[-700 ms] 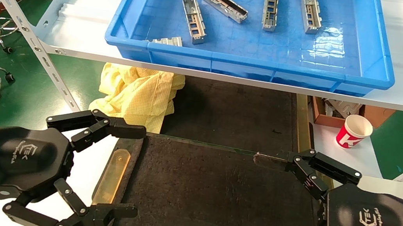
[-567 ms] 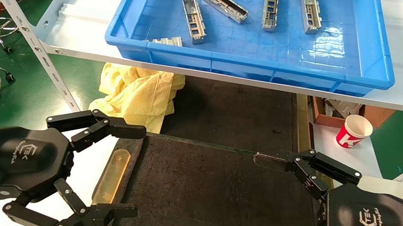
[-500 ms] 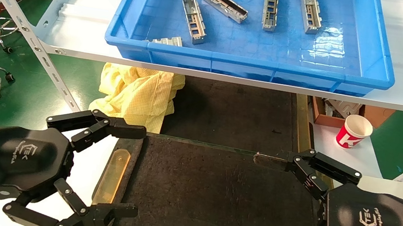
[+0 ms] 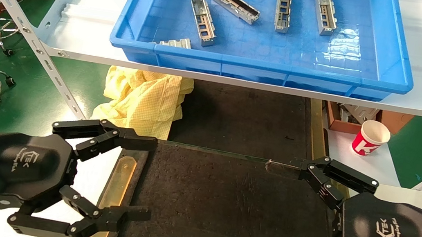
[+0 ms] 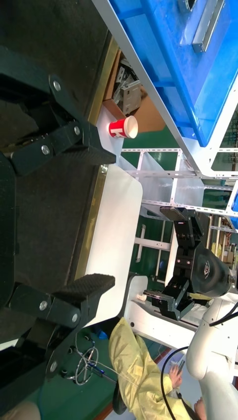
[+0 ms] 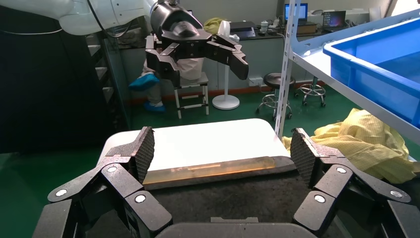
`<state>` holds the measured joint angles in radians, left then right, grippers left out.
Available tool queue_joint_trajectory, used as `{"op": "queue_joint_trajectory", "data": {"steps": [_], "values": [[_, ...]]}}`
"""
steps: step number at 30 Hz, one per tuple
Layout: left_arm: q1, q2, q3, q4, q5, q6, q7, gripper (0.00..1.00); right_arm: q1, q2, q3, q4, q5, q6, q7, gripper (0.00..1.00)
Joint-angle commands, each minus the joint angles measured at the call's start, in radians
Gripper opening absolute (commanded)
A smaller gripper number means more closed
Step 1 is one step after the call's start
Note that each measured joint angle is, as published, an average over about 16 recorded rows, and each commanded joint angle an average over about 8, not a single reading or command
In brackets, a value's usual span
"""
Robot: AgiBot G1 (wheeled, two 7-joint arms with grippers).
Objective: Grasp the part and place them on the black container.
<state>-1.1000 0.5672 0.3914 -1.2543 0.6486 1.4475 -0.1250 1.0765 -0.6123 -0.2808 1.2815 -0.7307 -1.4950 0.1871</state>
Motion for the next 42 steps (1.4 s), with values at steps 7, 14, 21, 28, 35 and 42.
{"op": "queue_joint_trajectory", "data": {"steps": [7, 14, 21, 28, 35, 42], "values": [[0.0, 0.0, 0.0, 0.0, 0.0, 0.0, 0.0, 0.0, 0.0, 0.0, 0.0, 0.0, 0.0, 0.0, 0.0, 1.0], [0.0, 0.0, 0.0, 0.0, 0.0, 0.0, 0.0, 0.0, 0.0, 0.0, 0.0, 0.0, 0.0, 0.0, 0.0, 1.0], [0.0, 0.0, 0.0, 0.0, 0.0, 0.0, 0.0, 0.0, 0.0, 0.0, 0.0, 0.0, 0.0, 0.0, 0.0, 1.0], [0.0, 0.0, 0.0, 0.0, 0.0, 0.0, 0.0, 0.0, 0.01, -0.001, 0.004, -0.003, 0.0, 0.008, 0.001, 1.0], [0.0, 0.0, 0.0, 0.0, 0.0, 0.0, 0.0, 0.0, 0.133, -0.035, 0.023, -0.072, -0.023, 0.09, 0.007, 1.0], [0.0, 0.0, 0.0, 0.0, 0.0, 0.0, 0.0, 0.0, 0.355, -0.121, -0.013, -0.239, -0.161, 0.227, 0.019, 1.0]]}}
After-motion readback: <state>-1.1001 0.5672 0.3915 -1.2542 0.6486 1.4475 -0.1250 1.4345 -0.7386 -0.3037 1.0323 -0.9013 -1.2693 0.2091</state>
